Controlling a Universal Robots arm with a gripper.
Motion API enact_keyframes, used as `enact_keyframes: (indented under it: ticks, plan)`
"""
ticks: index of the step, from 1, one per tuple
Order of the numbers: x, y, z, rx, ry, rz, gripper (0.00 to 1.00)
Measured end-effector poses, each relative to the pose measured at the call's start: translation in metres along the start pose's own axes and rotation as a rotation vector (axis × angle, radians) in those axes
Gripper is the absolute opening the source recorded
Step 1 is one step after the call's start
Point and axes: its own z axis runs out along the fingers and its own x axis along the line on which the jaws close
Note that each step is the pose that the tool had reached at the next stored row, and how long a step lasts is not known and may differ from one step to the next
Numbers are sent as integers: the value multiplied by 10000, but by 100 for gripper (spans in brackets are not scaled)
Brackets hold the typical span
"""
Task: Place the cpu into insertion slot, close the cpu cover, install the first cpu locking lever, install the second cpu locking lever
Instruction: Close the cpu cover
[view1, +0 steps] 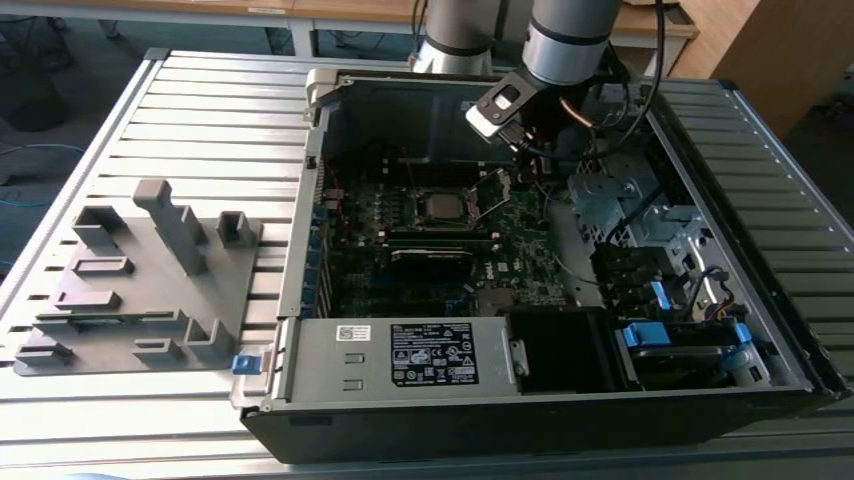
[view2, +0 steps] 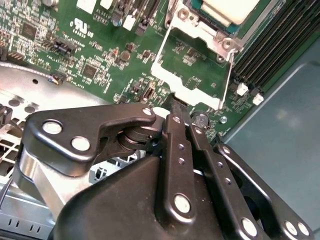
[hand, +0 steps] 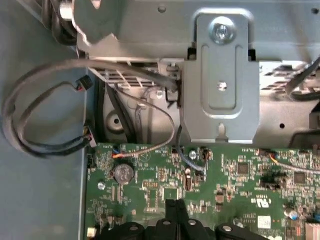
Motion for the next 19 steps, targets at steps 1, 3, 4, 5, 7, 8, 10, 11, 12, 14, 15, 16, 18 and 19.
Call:
enact_keyframes:
  ticks: [1, 3, 4, 5, 7, 8, 10, 11, 12, 14, 15, 16, 18, 19]
  plan:
    - [0, -18, -1, 0, -1, 0, 11]
    - [0, -65, -2, -5, -1, 1, 11]
    - [1, -93, -3, -11, -2, -1, 11]
    - [1, -123, -4, -22, -2, 1, 11]
    - [1, -188, -7, -61, -2, -1, 11]
    - [2, -219, -8, -76, -2, 1, 11]
    - [3, -293, -10, -112, -2, -2, 11]
    - [3, -333, -12, -132, -2, -1, 11]
    - [4, -372, -13, -149, -2, -1, 11]
    - [5, -447, -14, -181, 0, 0, 11]
    - [5, -483, -15, -195, -2, -2, 11]
    - [6, -518, -17, -208, -4, -2, 11]
    - [6, -568, -19, -219, -18, -3, 11]
    - [6, -583, -20, -222, -24, -3, 11]
